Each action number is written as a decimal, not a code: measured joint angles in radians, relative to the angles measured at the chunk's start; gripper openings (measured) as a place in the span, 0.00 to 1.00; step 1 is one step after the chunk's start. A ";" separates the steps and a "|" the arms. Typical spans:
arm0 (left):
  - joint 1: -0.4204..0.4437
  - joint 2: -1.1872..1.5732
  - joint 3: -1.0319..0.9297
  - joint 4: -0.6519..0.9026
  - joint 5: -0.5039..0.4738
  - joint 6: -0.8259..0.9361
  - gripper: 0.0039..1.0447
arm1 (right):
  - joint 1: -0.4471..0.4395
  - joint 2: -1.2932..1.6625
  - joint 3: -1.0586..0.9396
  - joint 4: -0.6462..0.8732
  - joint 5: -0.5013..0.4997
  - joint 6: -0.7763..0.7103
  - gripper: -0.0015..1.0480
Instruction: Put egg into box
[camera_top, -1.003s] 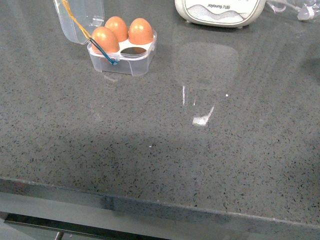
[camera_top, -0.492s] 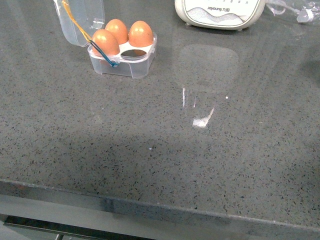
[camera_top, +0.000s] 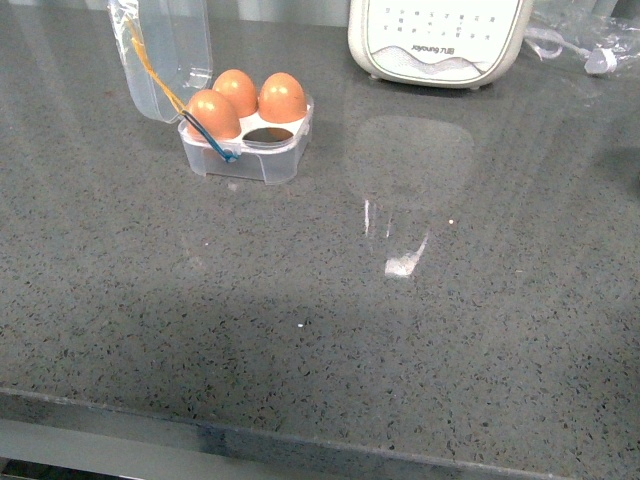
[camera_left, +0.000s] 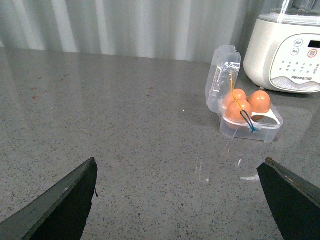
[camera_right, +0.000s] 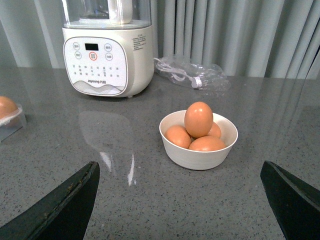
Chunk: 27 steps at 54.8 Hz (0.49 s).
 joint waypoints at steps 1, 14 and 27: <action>0.000 0.000 0.000 0.000 0.000 0.000 0.94 | 0.000 0.000 0.000 0.000 0.000 0.000 0.93; 0.000 0.000 0.000 0.000 0.000 0.000 0.94 | 0.000 0.000 0.000 0.000 0.000 0.000 0.93; 0.000 0.000 0.000 0.000 0.000 0.000 0.94 | 0.000 0.000 0.000 0.000 0.000 0.000 0.93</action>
